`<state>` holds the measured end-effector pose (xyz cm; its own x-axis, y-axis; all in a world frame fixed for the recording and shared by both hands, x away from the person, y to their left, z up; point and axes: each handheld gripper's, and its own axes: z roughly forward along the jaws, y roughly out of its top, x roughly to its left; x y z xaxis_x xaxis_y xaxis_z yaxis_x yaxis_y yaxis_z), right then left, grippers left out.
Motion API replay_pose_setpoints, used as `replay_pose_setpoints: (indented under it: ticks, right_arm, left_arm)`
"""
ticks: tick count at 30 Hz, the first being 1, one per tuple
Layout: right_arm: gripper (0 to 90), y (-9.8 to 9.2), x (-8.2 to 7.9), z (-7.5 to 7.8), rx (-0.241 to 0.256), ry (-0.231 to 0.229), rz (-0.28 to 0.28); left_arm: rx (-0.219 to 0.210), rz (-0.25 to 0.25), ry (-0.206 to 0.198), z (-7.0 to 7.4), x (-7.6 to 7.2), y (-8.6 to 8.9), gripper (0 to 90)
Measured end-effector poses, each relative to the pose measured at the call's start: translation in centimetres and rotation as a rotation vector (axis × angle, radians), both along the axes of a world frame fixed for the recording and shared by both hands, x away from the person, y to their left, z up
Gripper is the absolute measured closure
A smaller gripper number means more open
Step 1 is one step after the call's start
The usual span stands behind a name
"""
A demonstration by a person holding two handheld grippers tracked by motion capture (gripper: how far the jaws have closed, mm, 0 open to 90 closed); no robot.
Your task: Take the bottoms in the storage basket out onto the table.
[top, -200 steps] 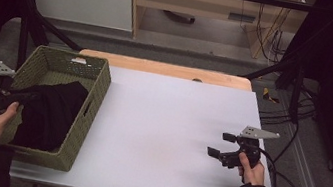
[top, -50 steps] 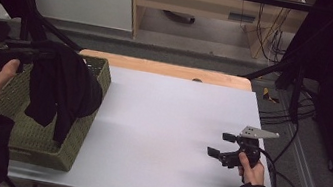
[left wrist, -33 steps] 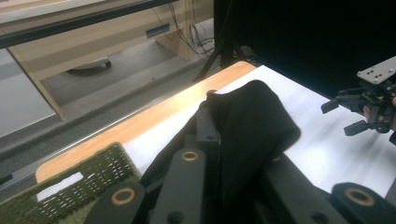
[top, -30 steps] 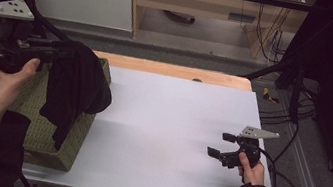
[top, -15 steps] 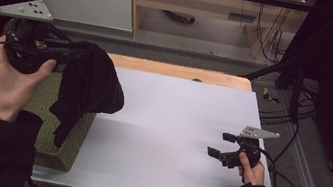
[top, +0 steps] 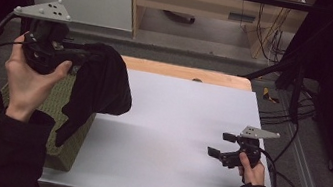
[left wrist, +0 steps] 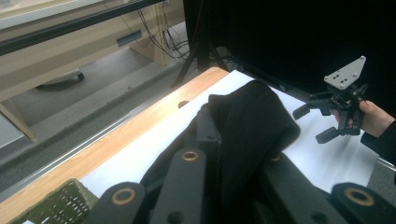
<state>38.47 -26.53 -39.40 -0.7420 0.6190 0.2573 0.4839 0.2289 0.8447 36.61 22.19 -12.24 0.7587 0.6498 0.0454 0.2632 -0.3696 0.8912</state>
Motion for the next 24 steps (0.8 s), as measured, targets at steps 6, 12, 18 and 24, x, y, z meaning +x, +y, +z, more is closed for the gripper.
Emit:
replay_pose_setpoints:
  ticks: [6, 12, 18, 24]
  right_arm:
    - [4.6, 0.0, 0.0, 0.0, 0.001, -0.002, 0.002]
    - [4.6, 0.0, 0.0, 0.0, 0.001, 0.0, 0.002]
    - [4.6, 0.0, 0.0, 0.0, 0.004, -0.001, 0.0]
    - [4.6, -0.1, 0.0, 0.1, 0.005, -0.004, 0.005]
  left_arm:
    - [0.007, -0.019, -0.004, 0.3, 0.1, -1.1, 86.1]
    - [0.007, -0.043, -0.006, 0.6, 0.2, -2.2, 86.1]
    - [0.01, -0.065, -0.005, 0.6, 0.4, -3.4, 86.1]
    - [0.013, -0.085, 0.006, 0.0, 0.9, -4.2, 86.1]
